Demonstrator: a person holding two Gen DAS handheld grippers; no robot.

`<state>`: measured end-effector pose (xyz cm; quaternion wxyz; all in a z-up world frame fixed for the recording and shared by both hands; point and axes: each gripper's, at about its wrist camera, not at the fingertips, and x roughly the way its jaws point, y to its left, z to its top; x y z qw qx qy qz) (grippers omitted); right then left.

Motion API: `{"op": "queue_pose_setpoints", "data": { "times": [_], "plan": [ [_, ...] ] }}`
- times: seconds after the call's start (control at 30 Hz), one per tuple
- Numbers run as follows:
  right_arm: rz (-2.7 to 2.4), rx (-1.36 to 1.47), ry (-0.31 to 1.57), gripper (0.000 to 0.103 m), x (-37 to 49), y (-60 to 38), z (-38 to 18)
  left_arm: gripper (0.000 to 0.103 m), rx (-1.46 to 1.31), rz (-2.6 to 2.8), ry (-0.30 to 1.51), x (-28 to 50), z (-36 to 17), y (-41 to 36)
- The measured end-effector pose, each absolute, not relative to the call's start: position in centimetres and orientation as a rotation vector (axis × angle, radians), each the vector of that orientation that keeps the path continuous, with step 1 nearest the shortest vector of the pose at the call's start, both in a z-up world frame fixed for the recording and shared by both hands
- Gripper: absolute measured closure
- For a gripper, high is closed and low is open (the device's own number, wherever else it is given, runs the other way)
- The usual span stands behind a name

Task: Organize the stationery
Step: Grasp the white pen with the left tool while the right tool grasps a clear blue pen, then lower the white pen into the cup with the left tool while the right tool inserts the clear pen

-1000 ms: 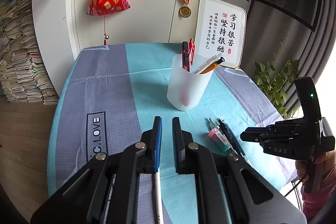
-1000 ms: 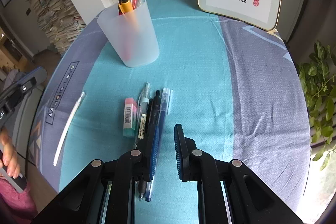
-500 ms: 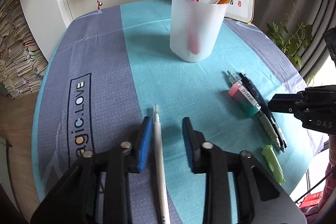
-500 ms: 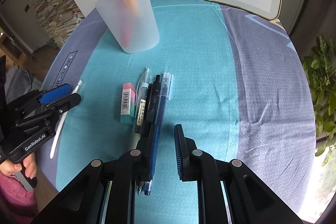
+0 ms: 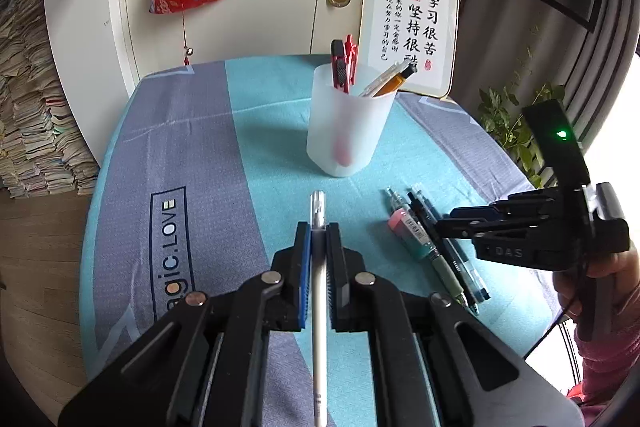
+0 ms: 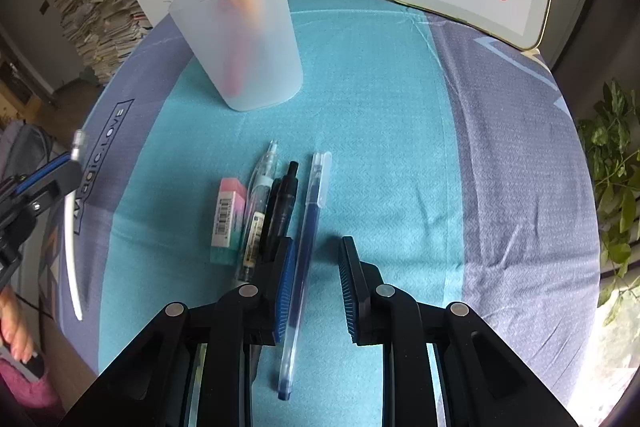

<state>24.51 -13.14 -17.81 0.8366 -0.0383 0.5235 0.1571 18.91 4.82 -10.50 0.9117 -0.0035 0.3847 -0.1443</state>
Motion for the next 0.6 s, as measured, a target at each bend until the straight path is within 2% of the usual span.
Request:
{"op": "queue_pose_setpoints", "data": {
  "times": [0.13,0.23,0.37,0.43,0.6],
  "plan": [
    [0.307,-0.102,1.109,0.081,26.3,-12.6,-17.7,0.098,-0.007,-0.307,0.758,18.2,-9.6,4.5],
    [0.301,-0.119,1.108,0.075,27.3,-12.1,-17.6,0.098,-0.013,-0.303,0.750,18.2,-9.3,4.6],
    [0.291,-0.169,1.094,0.075,28.1,-11.2,-17.7,0.098,-0.030,-0.302,0.742,18.2,-9.1,4.8],
    [0.298,-0.180,1.086,0.089,28.3,-10.9,-17.6,0.098,-0.031,-0.299,0.734,18.1,-8.9,4.9],
    [0.360,-0.093,1.048,0.090,27.2,-11.8,-15.6,0.098,-0.029,-0.300,0.704,17.9,-7.9,5.0]
  ]
}}
